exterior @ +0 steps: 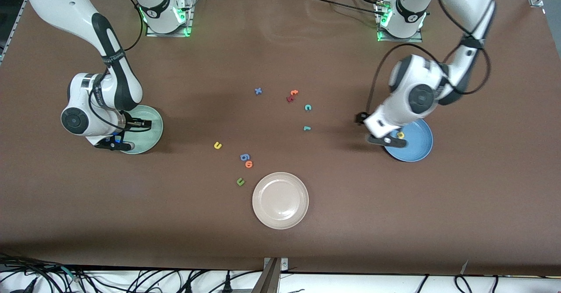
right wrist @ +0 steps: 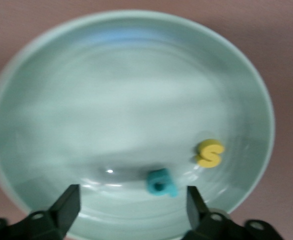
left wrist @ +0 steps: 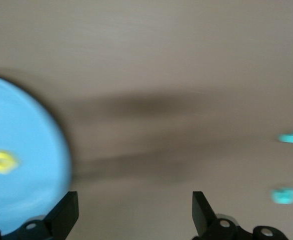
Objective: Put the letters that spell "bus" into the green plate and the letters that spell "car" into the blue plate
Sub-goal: 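Grasp the teal L and yellow n with the left and right grippers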
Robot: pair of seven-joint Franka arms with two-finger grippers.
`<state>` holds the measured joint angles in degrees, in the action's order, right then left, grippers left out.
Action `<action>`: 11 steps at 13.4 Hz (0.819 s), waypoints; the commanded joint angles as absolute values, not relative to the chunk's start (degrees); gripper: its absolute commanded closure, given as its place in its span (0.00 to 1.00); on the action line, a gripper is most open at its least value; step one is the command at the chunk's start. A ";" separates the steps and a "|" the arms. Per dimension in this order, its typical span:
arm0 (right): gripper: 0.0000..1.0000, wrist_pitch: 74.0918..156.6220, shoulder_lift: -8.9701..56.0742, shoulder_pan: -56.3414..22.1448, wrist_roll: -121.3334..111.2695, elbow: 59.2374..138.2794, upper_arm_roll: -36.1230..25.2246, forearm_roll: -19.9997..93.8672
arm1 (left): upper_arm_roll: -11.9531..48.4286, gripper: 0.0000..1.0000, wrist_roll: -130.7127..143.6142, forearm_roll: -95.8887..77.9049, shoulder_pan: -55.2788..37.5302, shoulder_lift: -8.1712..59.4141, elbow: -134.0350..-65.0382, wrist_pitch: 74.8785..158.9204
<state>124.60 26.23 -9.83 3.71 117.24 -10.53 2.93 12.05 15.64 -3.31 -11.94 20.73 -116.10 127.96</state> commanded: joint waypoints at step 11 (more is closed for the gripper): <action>0.02 140.86 29.78 -21.70 48.75 112.24 -2.02 6.68 | 11.87 0.00 41.03 3.41 -28.74 37.35 -97.47 131.83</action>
<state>136.70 26.83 -19.75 43.57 113.04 -1.55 5.98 12.64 36.99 -0.34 -27.20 36.65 -99.19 131.87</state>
